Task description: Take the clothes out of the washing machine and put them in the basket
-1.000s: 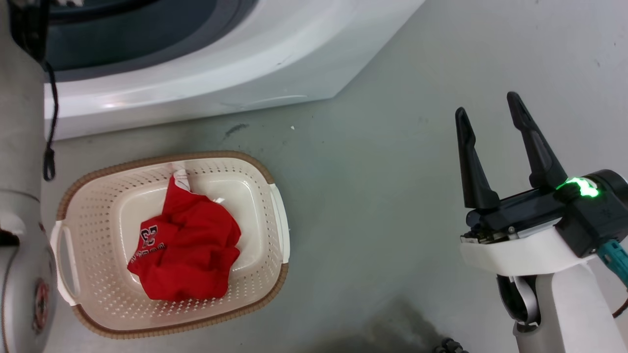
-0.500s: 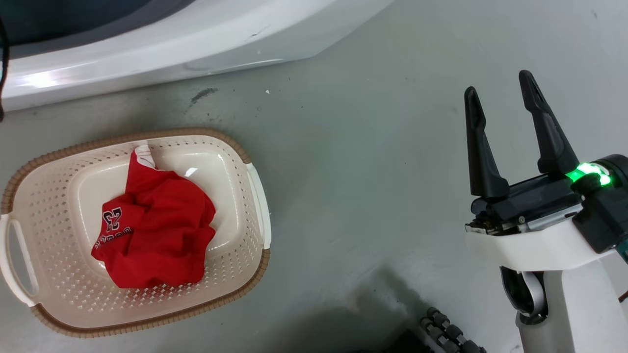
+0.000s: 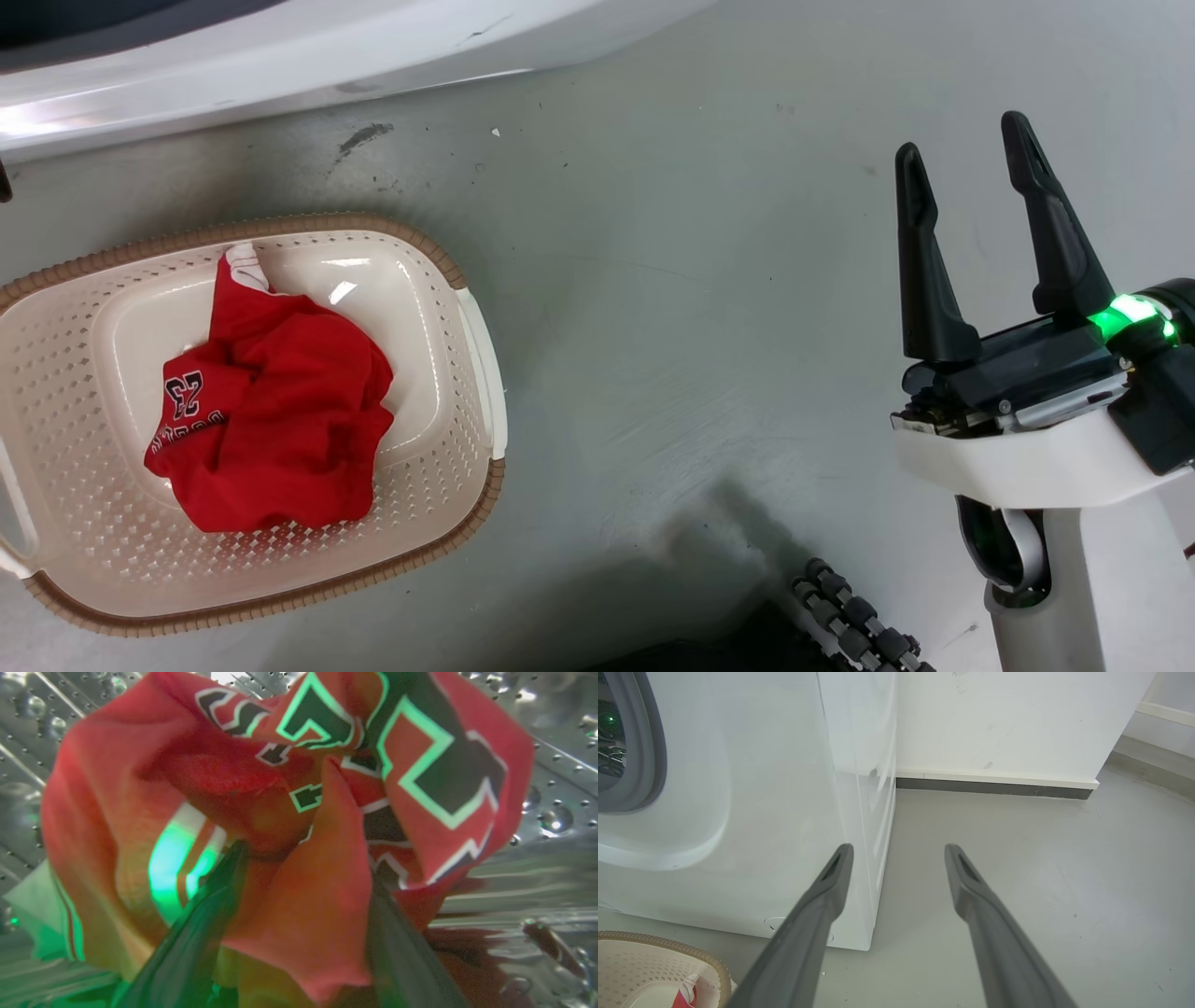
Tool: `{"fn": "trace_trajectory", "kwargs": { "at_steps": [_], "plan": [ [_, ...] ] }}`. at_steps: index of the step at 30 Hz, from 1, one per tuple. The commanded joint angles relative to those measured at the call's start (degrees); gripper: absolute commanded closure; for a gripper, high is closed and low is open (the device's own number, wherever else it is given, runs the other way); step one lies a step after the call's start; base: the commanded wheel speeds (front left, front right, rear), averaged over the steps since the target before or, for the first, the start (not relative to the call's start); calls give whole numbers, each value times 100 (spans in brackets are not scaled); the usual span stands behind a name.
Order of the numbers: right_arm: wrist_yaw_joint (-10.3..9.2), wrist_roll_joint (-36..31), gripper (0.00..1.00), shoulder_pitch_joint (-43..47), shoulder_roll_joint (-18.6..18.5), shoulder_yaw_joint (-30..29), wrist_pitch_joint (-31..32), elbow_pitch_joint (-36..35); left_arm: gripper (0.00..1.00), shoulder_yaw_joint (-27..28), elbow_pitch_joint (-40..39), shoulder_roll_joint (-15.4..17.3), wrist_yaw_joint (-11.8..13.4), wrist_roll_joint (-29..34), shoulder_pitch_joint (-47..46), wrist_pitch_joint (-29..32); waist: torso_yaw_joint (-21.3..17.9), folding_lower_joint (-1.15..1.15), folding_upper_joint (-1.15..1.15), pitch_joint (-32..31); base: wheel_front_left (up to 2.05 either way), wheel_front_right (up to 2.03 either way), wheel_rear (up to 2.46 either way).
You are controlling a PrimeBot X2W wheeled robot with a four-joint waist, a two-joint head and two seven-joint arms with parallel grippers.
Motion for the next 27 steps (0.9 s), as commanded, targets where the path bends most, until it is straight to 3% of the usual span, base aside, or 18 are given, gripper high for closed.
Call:
{"fn": "trace_trajectory", "kwargs": {
  "at_steps": [1,3,4,5,16,27],
  "plan": [
    [-4,30,0,-102,12,-18,-12,-17,0,-48,68,19,-5,15,83,-36,0,-1,0,10,0,0,0],
    [-4,34,0,-111,12,-21,-12,-5,0,-120,56,48,-15,72,72,-131,-1,-1,0,19,0,0,0],
    [-4,34,0,-117,12,-28,-12,-2,67,-149,29,65,-8,87,50,-206,1,-1,0,22,0,0,0],
    [-4,36,0,-120,12,-30,-12,1,100,-173,16,70,-13,91,30,-267,2,-1,0,21,0,0,0],
    [-4,-23,0,-60,12,26,-11,112,100,-245,2,46,-51,-44,107,-1076,58,-1,0,-243,0,0,0],
    [-4,-234,0,215,11,38,-11,297,100,-392,60,-160,-123,-314,1207,-2440,334,-1,0,-1119,0,0,0]
  ]
}}
